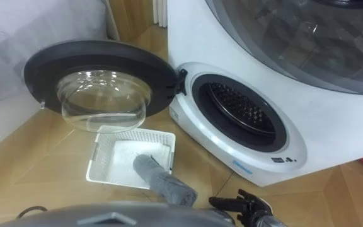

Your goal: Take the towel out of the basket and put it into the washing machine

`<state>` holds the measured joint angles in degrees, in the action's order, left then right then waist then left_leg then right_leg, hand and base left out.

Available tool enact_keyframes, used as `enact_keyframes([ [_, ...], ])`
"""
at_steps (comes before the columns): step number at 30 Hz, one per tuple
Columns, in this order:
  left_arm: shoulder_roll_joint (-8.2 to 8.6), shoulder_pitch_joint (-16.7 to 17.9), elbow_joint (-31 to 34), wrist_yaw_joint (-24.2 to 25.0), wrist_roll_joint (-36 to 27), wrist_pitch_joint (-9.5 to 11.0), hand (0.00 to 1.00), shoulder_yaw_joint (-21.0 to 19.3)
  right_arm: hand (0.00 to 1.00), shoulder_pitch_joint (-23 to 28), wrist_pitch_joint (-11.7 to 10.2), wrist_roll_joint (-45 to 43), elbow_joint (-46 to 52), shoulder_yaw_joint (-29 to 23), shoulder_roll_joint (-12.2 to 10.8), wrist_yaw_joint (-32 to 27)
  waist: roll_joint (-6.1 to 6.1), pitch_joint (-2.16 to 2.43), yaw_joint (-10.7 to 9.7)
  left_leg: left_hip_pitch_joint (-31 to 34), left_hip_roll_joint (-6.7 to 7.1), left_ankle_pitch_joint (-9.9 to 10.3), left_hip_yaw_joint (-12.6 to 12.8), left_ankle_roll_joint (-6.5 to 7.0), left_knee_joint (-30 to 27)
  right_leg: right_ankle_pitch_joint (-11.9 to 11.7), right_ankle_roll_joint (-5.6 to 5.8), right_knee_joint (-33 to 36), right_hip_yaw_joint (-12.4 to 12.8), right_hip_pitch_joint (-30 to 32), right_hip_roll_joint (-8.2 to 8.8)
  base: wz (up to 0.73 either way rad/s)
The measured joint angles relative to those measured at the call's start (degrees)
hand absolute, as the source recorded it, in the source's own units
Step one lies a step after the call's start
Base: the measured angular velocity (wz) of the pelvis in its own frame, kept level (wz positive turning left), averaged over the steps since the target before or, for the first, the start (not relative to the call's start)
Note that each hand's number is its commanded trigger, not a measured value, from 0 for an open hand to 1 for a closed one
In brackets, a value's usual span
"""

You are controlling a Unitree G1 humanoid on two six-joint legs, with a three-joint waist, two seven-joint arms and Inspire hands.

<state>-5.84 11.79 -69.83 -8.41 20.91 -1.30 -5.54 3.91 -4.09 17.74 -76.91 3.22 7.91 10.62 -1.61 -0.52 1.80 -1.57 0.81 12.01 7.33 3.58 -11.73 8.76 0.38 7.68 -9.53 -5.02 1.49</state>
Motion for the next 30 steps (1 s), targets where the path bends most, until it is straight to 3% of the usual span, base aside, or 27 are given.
enact_keyframes([
  [9, -0.04, -0.24, 0.08, 0.37, -0.01, 0.08, 0.00, 0.04, 0.00, -0.54, -0.10, -0.09, -0.97, -0.01, 0.00, -0.14, -0.05, 0.11, -0.07, 0.36, 0.00, 0.00, -0.01, 0.00, -0.09, 0.00, 0.00, 0.02, 0.01, 0.06, 0.00, 0.00],
  [20, -1.39, -3.97, 2.71, -0.07, 0.13, 1.78, 0.00, 1.83, 0.00, -2.08, -0.16, -0.58, -0.28, 0.66, 0.01, 0.09, -0.52, 0.14, -0.76, 3.85, 0.04, -0.02, -1.35, 0.01, -1.82, -0.07, -0.11, 0.21, -0.86, 2.43, 0.03, 0.06],
  [25, -1.69, -8.56, 3.40, -2.66, 0.13, 5.80, 0.00, 3.72, 0.00, -3.89, -1.24, -1.45, -0.86, 1.92, 0.08, 0.04, 0.14, 0.34, -1.58, 7.08, 0.06, -0.52, -1.35, 0.15, -1.86, -0.16, -0.22, 1.13, -1.47, 6.12, 0.27, 0.01],
  [30, -1.29, -14.04, 2.42, -3.40, 0.21, 7.89, 0.00, 8.38, 0.00, -6.32, -2.10, -2.13, -1.35, 4.63, 0.37, 0.22, 1.37, -0.08, -1.89, 9.73, 0.08, -1.09, -1.05, 0.24, -1.85, -0.22, -0.28, 2.32, -1.24, 9.44, 0.44, -0.03],
])
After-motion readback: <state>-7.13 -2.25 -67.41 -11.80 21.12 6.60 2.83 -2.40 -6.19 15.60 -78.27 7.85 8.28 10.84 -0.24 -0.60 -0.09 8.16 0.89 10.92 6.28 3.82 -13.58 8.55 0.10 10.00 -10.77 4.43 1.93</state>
